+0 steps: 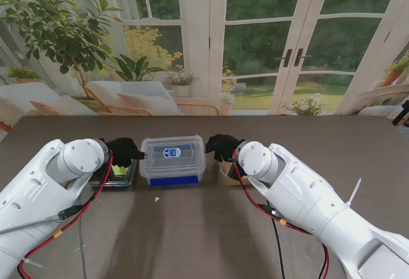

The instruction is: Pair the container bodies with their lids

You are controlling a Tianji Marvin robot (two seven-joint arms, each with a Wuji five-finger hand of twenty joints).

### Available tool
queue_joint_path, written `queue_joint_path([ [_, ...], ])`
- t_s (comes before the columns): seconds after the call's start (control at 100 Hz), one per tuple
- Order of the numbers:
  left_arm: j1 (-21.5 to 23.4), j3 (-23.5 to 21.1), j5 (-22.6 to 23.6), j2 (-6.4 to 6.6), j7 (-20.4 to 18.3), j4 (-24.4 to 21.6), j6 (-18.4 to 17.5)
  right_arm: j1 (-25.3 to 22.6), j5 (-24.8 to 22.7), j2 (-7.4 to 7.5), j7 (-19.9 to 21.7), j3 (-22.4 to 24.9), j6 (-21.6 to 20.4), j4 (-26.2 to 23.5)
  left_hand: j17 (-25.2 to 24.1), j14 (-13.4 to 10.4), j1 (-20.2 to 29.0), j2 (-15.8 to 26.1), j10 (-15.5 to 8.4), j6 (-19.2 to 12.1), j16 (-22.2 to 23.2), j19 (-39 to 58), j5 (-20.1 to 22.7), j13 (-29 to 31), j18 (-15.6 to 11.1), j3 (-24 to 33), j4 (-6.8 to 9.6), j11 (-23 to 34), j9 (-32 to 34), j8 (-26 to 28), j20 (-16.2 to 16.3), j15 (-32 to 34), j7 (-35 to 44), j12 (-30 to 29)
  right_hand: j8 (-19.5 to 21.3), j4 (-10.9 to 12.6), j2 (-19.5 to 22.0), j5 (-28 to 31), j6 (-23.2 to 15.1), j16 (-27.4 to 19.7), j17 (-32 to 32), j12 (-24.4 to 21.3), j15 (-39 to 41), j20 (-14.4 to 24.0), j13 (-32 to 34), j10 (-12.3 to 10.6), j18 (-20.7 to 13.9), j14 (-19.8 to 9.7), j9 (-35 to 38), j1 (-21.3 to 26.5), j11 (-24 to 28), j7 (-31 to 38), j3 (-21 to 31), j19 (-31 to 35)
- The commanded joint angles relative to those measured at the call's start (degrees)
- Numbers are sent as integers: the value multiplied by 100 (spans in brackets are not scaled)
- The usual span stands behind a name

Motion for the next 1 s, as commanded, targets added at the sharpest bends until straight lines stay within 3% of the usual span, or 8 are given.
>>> queue_joint_path([
  [0.0,2,-31,3,4,-121,-59,-7,-35,11,-38,72,-21,-17,-62,-161,235,-162,211,117,-215,107,-249,-66,-46,-264,-104,78,12,-14,-47,53,157,-67,26,-2,-119,-82,-84,-363,-36,2989,-45,202,102,176,64,165,-61,18,-103,142,28,-18,357],
  [0.51,-139,171,-103,12,-225,158,2,-19,-133,-35,-32,-16,81,-87,-202,237,-152,219,129,-180,88,-283,-102,-75,-273,-129,78,-33,-40,-52,38,100,-82,2,11,-126,-96,-132,-273,-30,2989,-48,212,102,176,73,165,-55,25,-118,136,55,-32,357],
  [0.99,-226,236,-71,21,-271,194,31,199,-168,-129,1,-231,2,266,-208,234,-144,230,114,-135,88,-287,-148,-83,-279,-153,81,-42,-55,-58,35,90,-97,-6,23,-129,-66,-221,-235,-32,2973,-52,205,96,176,56,158,-64,-15,-139,117,83,-95,336],
])
